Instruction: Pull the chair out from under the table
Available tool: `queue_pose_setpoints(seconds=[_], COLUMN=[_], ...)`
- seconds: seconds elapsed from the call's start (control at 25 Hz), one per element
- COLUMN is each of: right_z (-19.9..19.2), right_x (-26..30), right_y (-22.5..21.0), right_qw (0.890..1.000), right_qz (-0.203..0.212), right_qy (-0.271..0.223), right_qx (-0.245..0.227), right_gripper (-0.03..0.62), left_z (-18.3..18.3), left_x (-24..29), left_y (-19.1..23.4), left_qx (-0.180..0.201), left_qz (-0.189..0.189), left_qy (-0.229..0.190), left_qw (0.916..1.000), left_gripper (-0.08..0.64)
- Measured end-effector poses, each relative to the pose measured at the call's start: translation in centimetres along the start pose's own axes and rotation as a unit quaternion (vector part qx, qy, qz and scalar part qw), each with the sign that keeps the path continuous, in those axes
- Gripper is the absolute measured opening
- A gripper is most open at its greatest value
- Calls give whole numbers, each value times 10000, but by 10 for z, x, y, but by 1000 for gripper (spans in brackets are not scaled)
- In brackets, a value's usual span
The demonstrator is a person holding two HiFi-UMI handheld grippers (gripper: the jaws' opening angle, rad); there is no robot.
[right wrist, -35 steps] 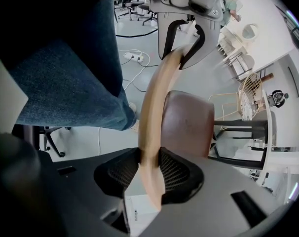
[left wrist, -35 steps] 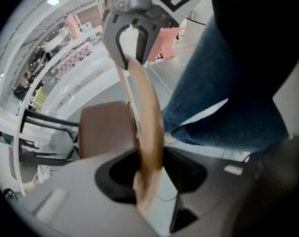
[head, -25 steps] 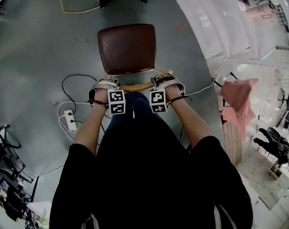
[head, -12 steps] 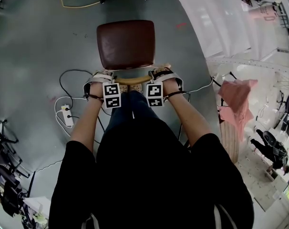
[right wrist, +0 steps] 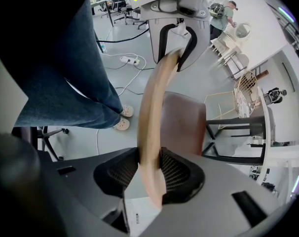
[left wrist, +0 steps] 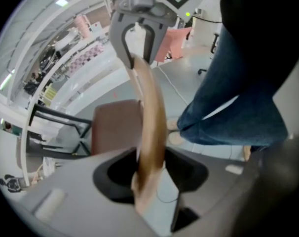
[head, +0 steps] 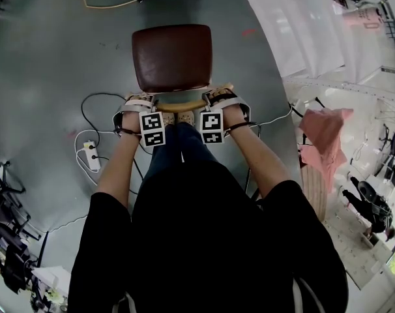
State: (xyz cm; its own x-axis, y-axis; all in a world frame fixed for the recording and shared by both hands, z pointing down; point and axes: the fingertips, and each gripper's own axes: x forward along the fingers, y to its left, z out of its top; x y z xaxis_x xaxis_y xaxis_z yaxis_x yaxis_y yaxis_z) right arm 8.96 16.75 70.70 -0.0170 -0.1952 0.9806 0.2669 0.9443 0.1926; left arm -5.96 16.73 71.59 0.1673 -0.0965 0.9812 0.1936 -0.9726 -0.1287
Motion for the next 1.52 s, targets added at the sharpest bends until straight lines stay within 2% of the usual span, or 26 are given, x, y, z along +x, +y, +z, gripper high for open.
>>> queue_pose_setpoints(seconds=[0.2, 0.32, 0.52, 0.6, 0.64, 0.68, 0.76, 0.84, 0.96, 1.04, 1.08, 1.2, 1.28, 1.36, 1.52], right_z=[-2, -4, -11, -12, -14, -16, -19, -22, -23, -22, -21, -18, -17, -18, -24], right_x=[2, -1, -18, -32, -40, -47, -61, -76, -106, -131, -144, -189, -223, -259, -321], right_y=[-4, -9, -12, -18, -22, -27, -40, -56, -83, -101, -110, -138, -153, -167, -184], right_qw=[9997, 9996, 9992, 9979, 9967, 9951, 9900, 9803, 9548, 9319, 9200, 8865, 8601, 8254, 7537], right_qz=[-90, -189, -391, -551, -645, -750, -939, -1112, -1520, -1896, -2100, -2736, -3146, -3475, -3933], right_qy=[199, 187, 87, -58, -122, -180, -312, -499, -906, -1214, -1350, -1708, -1966, -2299, -2948], right_qx=[-59, -16, 81, 337, 478, 625, 1009, 1553, 2391, 2845, 3021, 3317, 3502, 3810, 4363], right_gripper=[152, 193, 198, 195, 166, 109, 48, 31, 21, 20, 20, 20, 20, 20, 20], left_z=[-2, -2, 4, 6, 5, 4, 4, 5, 9, 12, 13, 16, 17, 19, 27], left_x=[1, -3, -25, -38, -44, -51, -67, -86, -115, -140, -155, -204, -236, -267, -329], left_y=[0, 2, 6, 7, 9, 12, 23, 39, 60, 75, 83, 109, 121, 132, 150], left_qx=[-13, -32, -134, -232, -280, -374, -758, -1207, -1636, -1951, -2149, -2689, -2930, -3167, -3613], left_qz=[-65, -125, -126, -77, -1, 111, 410, 758, 1297, 1683, 1898, 2579, 2987, 3312, 3785], left_qy=[27, -19, -244, -359, -406, -468, -663, -885, -1151, -1392, -1546, -2020, -2306, -2630, -3342], left_qw=[10000, 9999, 9995, 9991, 9988, 9981, 9941, 9858, 9712, 9562, 9454, 9058, 8785, 8490, 7839], left_gripper=[190, 205, 216, 209, 196, 170, 82, 23, 8, 8, 8, 8, 8, 8, 8])
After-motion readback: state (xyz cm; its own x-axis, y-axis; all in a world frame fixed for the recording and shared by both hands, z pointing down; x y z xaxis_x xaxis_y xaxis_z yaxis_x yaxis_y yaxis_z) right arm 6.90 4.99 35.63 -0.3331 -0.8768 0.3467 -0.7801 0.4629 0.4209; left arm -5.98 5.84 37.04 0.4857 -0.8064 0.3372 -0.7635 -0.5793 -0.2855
